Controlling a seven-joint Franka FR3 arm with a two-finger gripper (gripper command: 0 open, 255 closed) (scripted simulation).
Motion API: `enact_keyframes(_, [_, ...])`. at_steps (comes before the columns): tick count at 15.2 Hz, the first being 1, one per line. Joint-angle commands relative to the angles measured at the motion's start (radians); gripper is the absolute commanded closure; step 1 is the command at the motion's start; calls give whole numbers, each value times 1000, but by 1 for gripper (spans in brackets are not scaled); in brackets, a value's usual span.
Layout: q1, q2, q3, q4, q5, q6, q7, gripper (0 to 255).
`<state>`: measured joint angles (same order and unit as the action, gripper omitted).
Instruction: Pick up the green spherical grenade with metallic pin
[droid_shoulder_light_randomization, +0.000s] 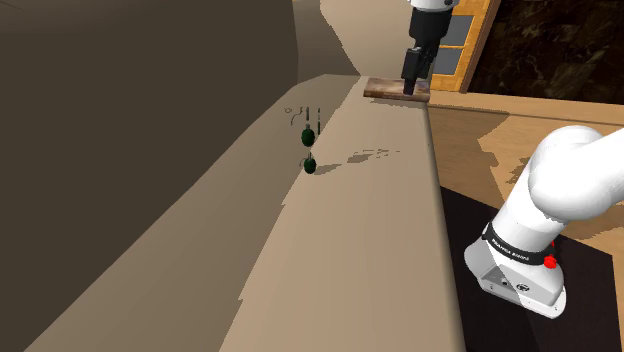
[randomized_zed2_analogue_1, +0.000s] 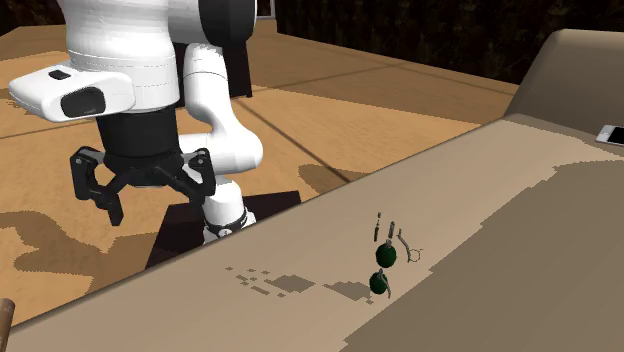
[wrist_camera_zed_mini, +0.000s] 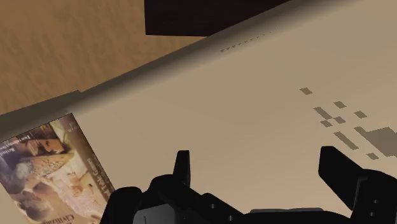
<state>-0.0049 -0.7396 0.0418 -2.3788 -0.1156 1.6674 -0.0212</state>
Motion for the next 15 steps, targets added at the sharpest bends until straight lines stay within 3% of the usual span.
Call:
enact_keyframes(1, [0,0,0,0,0,0,0,0])
enact_keyframes(15, [146,203,161,154,173,163,90,0])
